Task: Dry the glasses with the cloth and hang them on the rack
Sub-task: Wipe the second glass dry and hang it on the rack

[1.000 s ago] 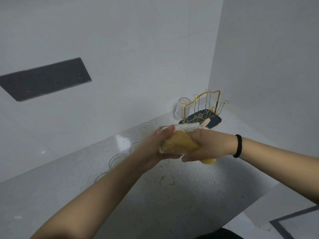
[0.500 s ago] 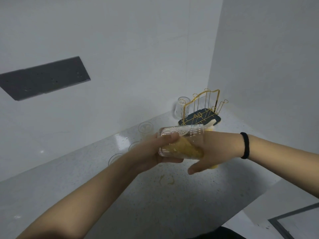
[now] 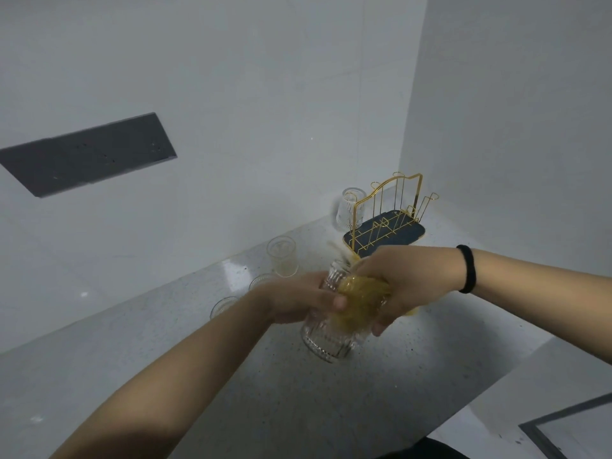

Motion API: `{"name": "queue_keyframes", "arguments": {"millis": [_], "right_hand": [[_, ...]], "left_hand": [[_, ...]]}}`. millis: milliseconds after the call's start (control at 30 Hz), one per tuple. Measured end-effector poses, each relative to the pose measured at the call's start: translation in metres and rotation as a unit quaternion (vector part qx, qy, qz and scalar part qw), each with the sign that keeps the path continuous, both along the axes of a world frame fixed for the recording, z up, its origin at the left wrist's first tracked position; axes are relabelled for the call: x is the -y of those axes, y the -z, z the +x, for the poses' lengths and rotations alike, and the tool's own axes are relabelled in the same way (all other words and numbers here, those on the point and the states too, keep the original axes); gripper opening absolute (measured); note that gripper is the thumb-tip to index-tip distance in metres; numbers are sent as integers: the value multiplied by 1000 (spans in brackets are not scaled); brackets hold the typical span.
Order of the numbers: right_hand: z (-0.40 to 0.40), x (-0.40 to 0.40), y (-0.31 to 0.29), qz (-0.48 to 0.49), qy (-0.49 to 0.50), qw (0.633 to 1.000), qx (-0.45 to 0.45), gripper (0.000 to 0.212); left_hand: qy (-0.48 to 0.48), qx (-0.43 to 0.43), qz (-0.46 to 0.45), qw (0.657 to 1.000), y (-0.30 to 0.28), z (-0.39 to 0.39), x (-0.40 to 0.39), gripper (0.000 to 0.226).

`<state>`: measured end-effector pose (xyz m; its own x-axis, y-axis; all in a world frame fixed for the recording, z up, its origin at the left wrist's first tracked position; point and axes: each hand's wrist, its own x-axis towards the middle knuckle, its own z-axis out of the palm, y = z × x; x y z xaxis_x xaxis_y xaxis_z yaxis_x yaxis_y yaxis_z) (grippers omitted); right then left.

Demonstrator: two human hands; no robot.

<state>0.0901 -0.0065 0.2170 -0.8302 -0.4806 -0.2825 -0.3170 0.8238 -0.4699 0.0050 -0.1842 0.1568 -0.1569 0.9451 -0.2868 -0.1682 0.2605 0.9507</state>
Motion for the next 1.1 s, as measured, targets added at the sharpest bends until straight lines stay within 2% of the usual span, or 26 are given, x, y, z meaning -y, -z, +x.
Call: {"name": "queue_keyframes", "arguments": {"millis": [67,133,200,267,333,400,433,533,600,633,700,767,800,833,900,967,1033,1100], "right_hand": [[0,-4,-3,-27,62,998,-15,38],[-1,-14,-5,-106,165,978,-76,31],[-2,-25,1,-215,263,930,-138,24],[0,-22,12,-316,349,868,-160,15],[6,-7,28,-368,402,822,-168,16],[11,15,42,-388,427,801,-160,44],[13,27,48,-416,428,789,-147,52],[13,60,59,-524,414,734,-124,52],[10,75,59,-554,430,701,-132,55],[6,76,58,-571,446,677,-133,57],[-1,71,50,-618,490,605,-102,50],[-6,63,37,-654,527,541,-38,51],[-7,61,32,-661,535,526,-10,54],[-5,62,29,-659,540,524,11,55],[-2,73,29,-631,543,553,26,56],[-1,84,35,-610,540,579,25,62],[-3,82,38,-616,519,592,15,64],[-5,71,34,-631,532,565,2,54]], "left_hand": [[-16,45,19,999,6,4,-4,83],[-87,79,42,992,14,5,-1,82],[-185,109,57,975,18,4,0,88],[-270,167,93,944,18,2,-3,89],[-305,178,153,923,9,5,-10,62],[-342,185,177,904,-1,11,-17,38],[-364,193,180,893,-3,11,-20,39],[-393,214,197,873,-3,16,-28,42],[-431,229,177,854,-2,23,-35,48],[-443,255,172,842,-2,29,-39,50],[-461,287,148,826,-6,37,-45,57],[-465,278,149,827,-8,39,-49,62],[-469,270,152,827,-11,39,-51,64],[-480,266,154,822,-12,36,-52,67],[-503,275,154,805,-12,30,-53,79],[-496,298,142,803,-14,28,-51,94],[-499,300,138,801,-16,30,-50,76],[-495,286,146,807,-18,34,-52,47]]}}
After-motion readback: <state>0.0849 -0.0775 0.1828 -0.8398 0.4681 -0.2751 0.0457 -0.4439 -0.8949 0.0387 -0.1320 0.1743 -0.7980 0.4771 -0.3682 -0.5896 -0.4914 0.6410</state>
